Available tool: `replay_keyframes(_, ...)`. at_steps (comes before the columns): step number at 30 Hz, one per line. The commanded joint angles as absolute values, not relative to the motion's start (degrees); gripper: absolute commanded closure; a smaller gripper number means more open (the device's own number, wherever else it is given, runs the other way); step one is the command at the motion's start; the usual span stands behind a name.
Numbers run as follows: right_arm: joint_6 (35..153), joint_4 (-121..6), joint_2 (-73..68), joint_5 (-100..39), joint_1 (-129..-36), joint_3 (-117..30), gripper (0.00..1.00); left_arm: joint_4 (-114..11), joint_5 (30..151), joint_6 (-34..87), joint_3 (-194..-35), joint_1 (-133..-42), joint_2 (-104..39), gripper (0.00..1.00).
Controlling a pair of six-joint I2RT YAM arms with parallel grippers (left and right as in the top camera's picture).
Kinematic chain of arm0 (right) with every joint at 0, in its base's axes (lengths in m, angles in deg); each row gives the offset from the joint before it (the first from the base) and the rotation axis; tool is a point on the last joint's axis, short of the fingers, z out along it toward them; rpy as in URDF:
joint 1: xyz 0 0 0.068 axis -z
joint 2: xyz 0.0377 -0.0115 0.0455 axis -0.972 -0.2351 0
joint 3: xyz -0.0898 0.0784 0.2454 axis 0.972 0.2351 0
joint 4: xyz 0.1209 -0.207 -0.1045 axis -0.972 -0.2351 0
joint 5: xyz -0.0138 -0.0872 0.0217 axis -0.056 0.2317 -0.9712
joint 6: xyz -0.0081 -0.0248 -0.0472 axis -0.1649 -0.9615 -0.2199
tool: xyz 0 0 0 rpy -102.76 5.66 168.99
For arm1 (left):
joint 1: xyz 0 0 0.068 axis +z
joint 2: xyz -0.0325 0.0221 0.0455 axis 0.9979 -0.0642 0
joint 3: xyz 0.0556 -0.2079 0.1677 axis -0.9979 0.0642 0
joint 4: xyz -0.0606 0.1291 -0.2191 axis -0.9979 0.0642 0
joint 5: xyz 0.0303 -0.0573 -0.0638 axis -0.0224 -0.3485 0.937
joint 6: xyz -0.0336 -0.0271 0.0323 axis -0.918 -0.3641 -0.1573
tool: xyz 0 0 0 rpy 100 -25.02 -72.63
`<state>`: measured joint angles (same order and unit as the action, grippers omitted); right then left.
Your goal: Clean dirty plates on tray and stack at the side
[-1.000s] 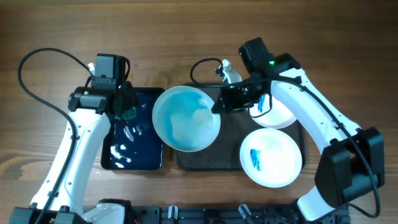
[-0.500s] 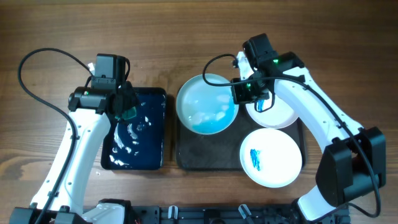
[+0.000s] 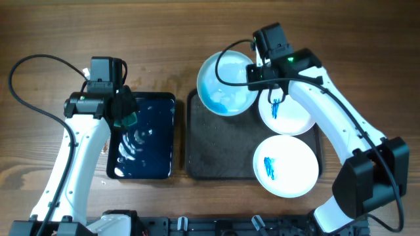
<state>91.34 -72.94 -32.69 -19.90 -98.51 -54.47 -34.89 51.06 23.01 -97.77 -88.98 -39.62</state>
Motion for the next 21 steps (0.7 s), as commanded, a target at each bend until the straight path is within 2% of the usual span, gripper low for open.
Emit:
replay_keyframes(1, 90.7, -73.5, -33.4, -18.9, -99.5, -58.4, 0.95, -35.1, 50.5, 23.5, -99.3, -88.3, -38.2, 0.96)
replay_keyframes(5, 88.9, -75.1, -33.4, -18.3, -102.3, -59.4, 0.95, -35.1, 51.4, 23.5, -99.3, -84.3, -38.2, 0.96)
replay_keyframes(12, 91.0, -78.7, -33.4, -20.4, -111.5, -63.3, 0.95, -36.7, 67.9, 26.8, -99.3, -72.1, -38.2, 0.96)
replay_keyframes(17, 92.9, -77.5, -33.4, -25.4, -112.6, -63.4, 0.96, -39.4, 73.5, 33.9, -99.3, -74.0, -38.2, 0.96)
replay_keyframes(21, 92.9, -77.9, -33.4, -26.7, -112.3, -63.4, 0.96, -45.1, 66.5, 37.3, -99.3, -77.1, -38.2, 0.96)
